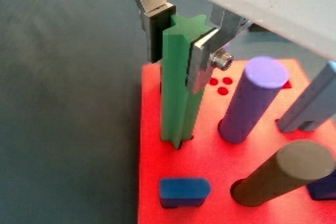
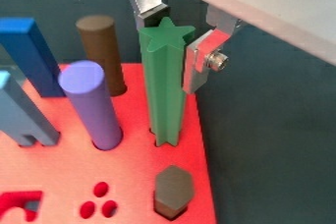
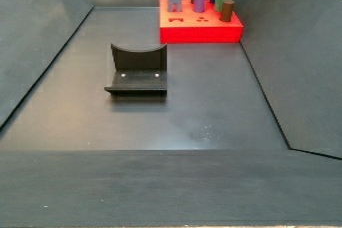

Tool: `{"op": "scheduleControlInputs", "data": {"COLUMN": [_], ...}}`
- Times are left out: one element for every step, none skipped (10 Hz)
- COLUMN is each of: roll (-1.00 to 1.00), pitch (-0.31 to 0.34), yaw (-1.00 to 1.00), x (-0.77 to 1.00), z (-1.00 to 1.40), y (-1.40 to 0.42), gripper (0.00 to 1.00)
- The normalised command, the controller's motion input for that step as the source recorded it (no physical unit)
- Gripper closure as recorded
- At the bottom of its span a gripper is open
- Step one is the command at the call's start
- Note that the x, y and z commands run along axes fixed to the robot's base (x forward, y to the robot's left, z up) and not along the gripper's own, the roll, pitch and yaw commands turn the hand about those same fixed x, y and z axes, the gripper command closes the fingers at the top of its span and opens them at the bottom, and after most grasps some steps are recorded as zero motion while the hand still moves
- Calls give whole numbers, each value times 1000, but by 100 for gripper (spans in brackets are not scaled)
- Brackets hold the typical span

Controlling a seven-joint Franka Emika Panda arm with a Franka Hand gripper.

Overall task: Pick up the star object. Move up. Move to above the board. Insert the star object.
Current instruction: Insert the star object.

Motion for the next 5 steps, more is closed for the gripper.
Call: {"op": "scheduleControlInputs", "data": {"roll": [279, 243, 77, -40, -53], "pitch": [-24, -21, -13, -70, -44], "yaw": [151, 94, 0, -94, -74], "x": [-186, -51, 23, 554, 1000], "z": [-814, -900, -1000, -1000, -943], "y": [0, -3, -191, -14, 37], "gripper": [100, 100, 100, 100, 100]}}
